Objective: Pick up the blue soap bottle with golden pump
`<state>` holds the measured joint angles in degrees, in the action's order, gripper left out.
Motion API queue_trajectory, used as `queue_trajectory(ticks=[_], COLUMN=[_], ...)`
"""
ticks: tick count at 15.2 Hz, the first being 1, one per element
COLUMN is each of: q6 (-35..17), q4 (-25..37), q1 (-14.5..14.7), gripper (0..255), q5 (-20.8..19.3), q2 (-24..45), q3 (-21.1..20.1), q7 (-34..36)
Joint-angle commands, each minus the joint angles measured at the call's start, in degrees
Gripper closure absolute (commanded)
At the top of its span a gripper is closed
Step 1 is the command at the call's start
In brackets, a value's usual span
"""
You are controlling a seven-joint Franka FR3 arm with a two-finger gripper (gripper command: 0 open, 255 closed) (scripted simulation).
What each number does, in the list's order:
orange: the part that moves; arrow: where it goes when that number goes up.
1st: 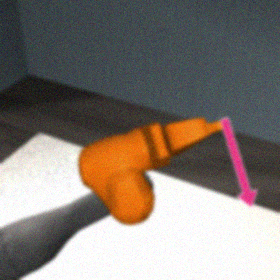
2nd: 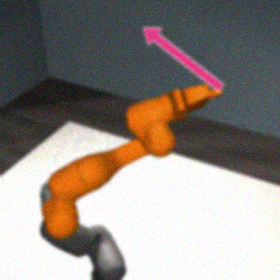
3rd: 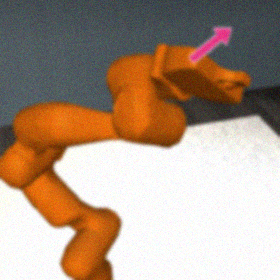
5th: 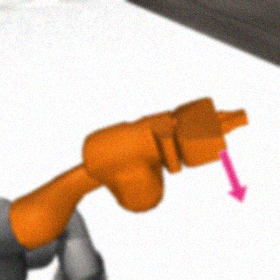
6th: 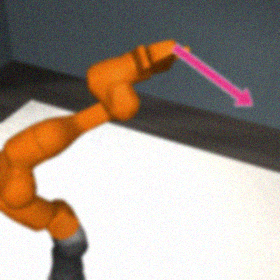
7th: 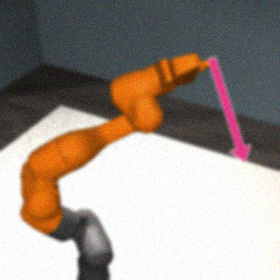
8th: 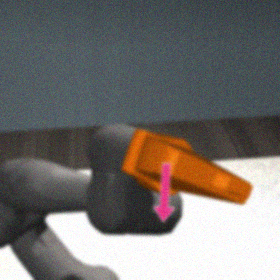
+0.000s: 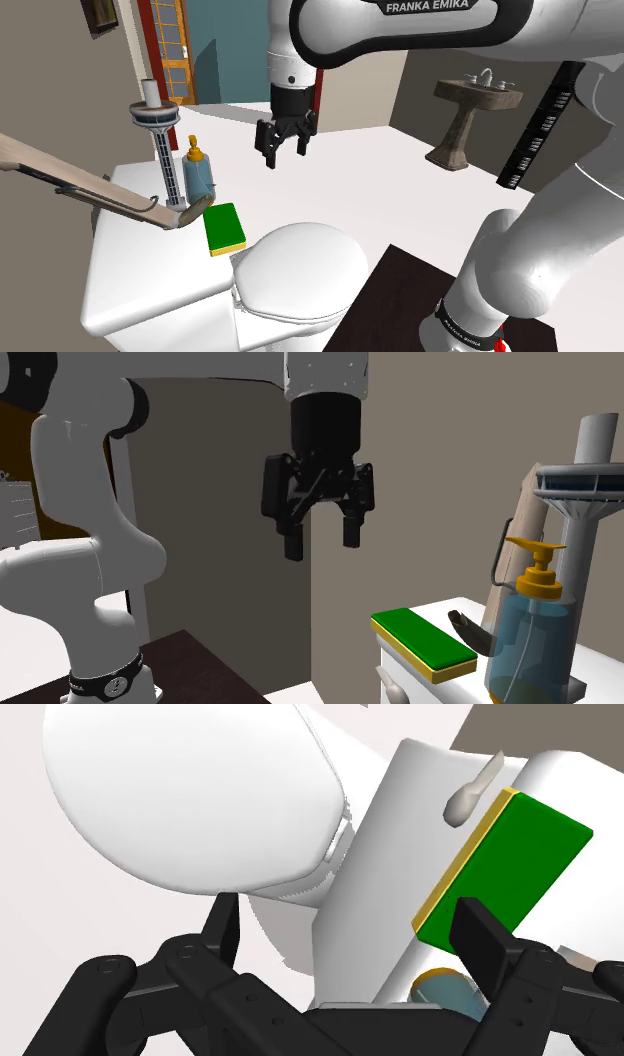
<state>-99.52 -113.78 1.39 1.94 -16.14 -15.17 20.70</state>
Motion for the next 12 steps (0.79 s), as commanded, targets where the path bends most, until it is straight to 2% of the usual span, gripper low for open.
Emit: queue_trajectory(ticks=[1,7,12], q6=[-0.35,0.47,4.08], q4=[4.30,19.45,35.98], q1=[0.03,1.17,4.33], gripper=[0,0,0], q5=[-1.27,-6.90,-13.21], q2=[3.84,16.53,28.72], q3=[-1.26,-4.45,-5.92], q7=[2.06,8.31,12.92])
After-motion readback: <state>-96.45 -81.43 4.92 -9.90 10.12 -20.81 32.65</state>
